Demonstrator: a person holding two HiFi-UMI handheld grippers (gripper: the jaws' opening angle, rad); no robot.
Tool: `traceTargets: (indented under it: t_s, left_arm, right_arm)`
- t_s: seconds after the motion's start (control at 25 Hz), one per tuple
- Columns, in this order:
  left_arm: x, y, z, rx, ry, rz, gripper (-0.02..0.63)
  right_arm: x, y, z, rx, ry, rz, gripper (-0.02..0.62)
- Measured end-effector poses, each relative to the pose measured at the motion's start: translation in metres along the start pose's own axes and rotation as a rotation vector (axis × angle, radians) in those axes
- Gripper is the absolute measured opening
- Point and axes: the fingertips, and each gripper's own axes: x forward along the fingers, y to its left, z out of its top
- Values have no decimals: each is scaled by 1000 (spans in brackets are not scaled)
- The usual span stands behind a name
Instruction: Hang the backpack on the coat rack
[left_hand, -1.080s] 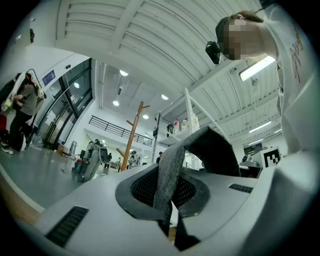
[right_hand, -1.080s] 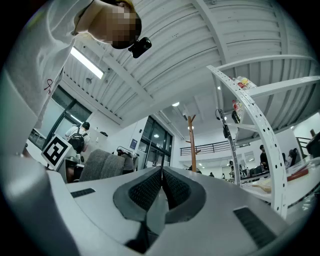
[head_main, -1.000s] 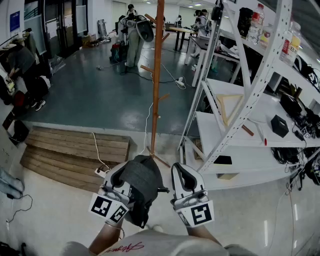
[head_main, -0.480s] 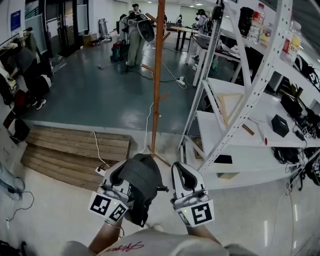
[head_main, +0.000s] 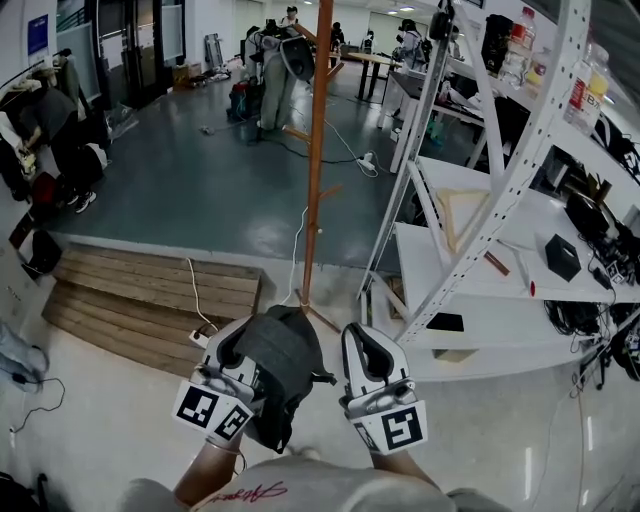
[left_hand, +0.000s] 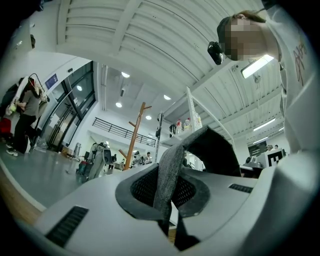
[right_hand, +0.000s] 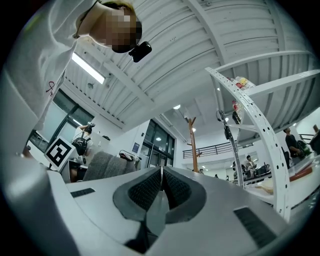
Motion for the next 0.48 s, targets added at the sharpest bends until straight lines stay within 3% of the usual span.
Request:
traceTargets:
  t_s: [0.2,0.48]
  left_arm:
    - [5,0,-1,19,-14,22,34]
    - [31,22,28,40,-108,46,34]
  right_arm:
    - [-4,-8,-6,26,18,17,23]
    - [11,-18,-14,15,-2,54,23]
